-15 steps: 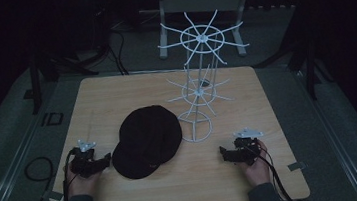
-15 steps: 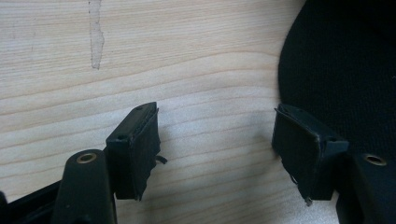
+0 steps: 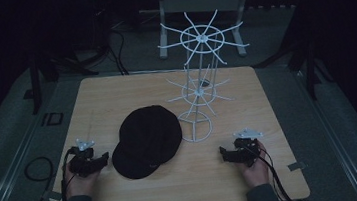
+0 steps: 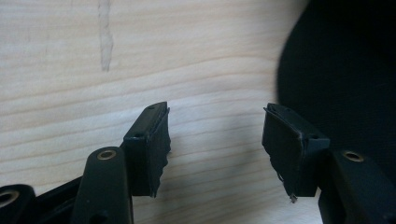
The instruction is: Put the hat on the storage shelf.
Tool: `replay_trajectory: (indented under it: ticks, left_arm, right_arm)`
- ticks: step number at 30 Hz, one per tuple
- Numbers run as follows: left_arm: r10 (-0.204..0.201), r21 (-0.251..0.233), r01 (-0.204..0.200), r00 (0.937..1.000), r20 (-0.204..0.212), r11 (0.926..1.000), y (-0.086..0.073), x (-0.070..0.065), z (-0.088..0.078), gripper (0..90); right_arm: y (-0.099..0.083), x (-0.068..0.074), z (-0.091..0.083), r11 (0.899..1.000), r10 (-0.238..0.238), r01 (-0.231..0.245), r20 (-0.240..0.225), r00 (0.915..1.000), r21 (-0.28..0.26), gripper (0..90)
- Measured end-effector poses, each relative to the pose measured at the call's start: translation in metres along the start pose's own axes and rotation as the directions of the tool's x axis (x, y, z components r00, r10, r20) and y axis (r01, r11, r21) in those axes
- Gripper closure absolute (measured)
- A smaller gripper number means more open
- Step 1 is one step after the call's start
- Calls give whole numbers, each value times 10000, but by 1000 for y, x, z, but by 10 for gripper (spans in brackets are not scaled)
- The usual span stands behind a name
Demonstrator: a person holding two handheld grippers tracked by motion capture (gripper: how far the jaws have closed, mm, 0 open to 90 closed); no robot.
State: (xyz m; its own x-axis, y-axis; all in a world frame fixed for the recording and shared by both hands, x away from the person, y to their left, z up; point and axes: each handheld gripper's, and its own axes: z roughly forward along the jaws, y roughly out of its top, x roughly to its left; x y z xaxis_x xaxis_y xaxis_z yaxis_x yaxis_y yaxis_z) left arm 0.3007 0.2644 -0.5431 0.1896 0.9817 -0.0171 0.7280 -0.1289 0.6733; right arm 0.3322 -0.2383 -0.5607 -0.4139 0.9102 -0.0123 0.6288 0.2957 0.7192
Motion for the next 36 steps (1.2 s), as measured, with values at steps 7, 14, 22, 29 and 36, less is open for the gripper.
replay_trajectory:
  ticks: [7, 14, 22, 29, 36]
  left_arm:
    - [235, -164, -227, 9984, 506, 9996, 10, -12, -14, 410]
    - [46, -486, -3, 9960, 891, 9988, 20, -18, -28, 399]
    - [573, -976, -432, 9877, 1456, 9943, 34, -37, -40, 391]
    - [996, -1251, -778, 9789, 1786, 9891, 48, -57, -45, 381]
    - [1277, -1400, -992, 9688, 2123, 9852, 57, -76, -42, 364]
  right_arm:
    - [0, 0, 0, 10000, -3, 3, 2, 10000, 1, 113]
    - [0, 0, 0, 10000, 1, -1, 1, 10000, -1, 113]
    - [0, 0, 0, 10000, -2, 2, 1, 10000, 0, 113]
    - [0, 0, 0, 10000, 13, -13, 2, 10000, -2, 113]
    - [0, 0, 0, 10000, 13, -13, -1, 10000, -3, 113]
